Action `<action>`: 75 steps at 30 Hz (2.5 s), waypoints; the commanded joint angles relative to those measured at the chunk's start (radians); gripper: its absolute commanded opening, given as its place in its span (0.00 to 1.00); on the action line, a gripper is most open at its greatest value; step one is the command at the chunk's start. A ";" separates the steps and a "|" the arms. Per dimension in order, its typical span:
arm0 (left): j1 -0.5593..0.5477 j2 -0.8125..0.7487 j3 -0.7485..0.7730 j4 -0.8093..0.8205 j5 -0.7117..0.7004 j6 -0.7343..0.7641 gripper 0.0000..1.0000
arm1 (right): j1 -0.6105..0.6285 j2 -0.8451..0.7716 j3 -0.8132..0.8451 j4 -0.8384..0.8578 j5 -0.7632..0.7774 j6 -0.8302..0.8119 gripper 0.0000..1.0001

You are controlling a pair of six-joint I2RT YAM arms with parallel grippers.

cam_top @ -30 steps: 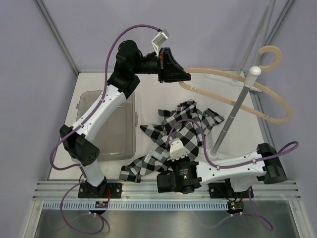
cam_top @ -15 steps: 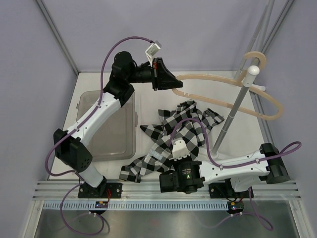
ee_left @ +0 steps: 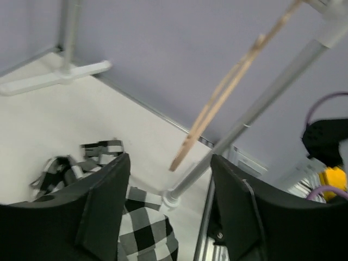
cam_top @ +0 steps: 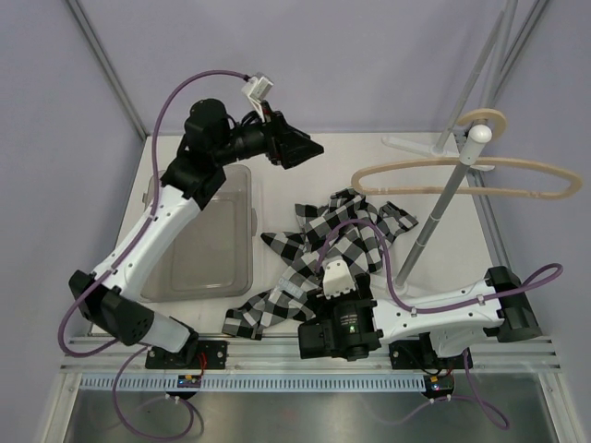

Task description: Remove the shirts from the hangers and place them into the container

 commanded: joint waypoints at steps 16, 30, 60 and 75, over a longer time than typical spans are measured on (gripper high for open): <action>0.040 -0.782 -0.589 -0.268 -0.633 0.020 0.90 | -0.282 -0.053 -0.045 0.616 -0.021 -0.608 0.99; 0.030 -0.634 -0.721 -0.283 -0.513 0.107 0.93 | -0.389 -0.065 -0.003 0.627 -0.133 -0.629 0.95; -0.121 0.230 -0.419 0.193 -0.216 0.248 0.89 | -0.043 -0.252 -0.267 0.403 -0.121 -0.183 0.91; -0.148 0.334 -0.316 0.079 -0.173 0.274 0.00 | -0.041 -0.327 -0.302 0.417 -0.118 -0.168 0.91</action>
